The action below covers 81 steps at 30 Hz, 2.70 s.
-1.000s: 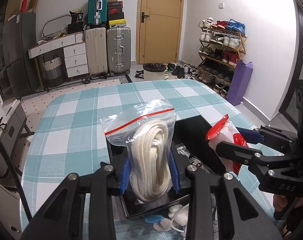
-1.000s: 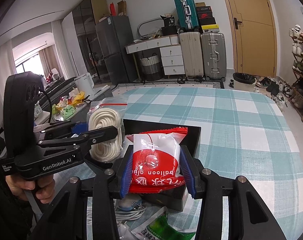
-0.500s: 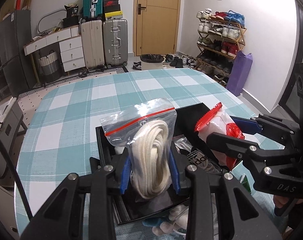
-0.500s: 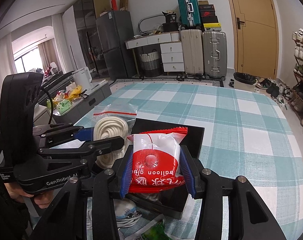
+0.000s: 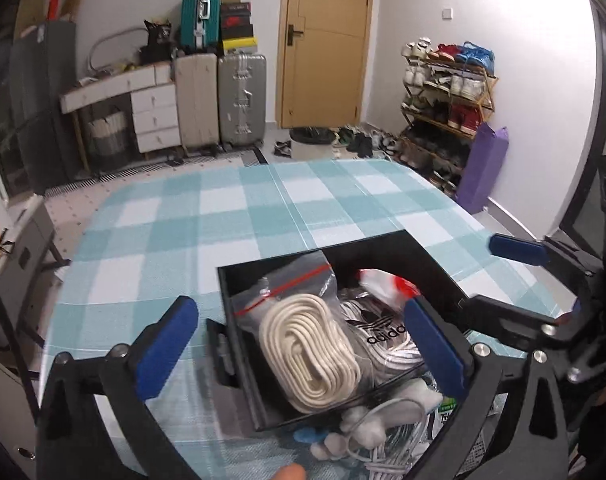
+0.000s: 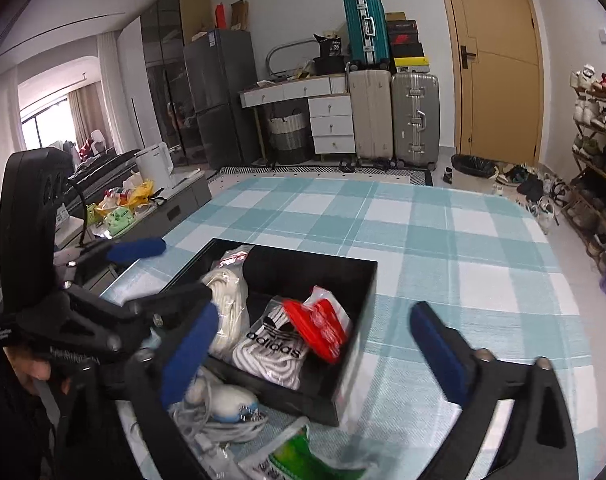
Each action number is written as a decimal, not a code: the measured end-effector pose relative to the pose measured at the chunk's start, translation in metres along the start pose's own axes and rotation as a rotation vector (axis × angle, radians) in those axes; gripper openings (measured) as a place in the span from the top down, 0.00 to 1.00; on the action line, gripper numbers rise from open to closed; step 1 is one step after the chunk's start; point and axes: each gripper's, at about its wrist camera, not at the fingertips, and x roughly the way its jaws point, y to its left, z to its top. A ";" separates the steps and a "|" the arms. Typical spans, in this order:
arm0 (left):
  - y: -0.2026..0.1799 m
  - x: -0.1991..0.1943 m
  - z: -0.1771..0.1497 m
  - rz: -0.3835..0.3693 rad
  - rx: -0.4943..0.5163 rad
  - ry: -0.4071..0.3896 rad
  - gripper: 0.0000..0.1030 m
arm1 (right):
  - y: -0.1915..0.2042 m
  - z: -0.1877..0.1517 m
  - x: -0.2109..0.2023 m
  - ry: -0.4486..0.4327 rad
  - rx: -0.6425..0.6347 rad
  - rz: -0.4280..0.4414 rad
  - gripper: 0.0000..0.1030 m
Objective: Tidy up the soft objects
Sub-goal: 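Drop both items into the black box by opening both grippers, then withdraw both grippers toward the white cables and medicine packets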
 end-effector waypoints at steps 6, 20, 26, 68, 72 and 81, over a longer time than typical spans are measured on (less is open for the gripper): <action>0.001 -0.020 -0.009 0.027 -0.013 -0.005 0.00 | -0.007 -0.006 -0.024 -0.003 0.016 -0.016 0.01; -0.013 -0.053 -0.040 0.076 0.035 -0.042 0.00 | -0.003 -0.041 -0.055 0.018 0.020 -0.030 0.01; -0.014 -0.050 -0.052 0.041 0.038 0.025 0.00 | 0.000 -0.055 -0.059 0.037 0.030 -0.033 0.01; -0.021 -0.040 -0.103 0.031 0.046 0.094 0.00 | 0.041 -0.106 -0.024 0.279 -0.111 0.187 0.02; -0.016 -0.041 -0.103 0.019 0.024 0.099 0.00 | 0.045 -0.107 -0.019 0.298 -0.124 0.198 0.02; -0.009 -0.046 -0.103 0.025 0.006 0.089 0.00 | 0.053 -0.106 -0.007 0.324 -0.138 0.249 0.03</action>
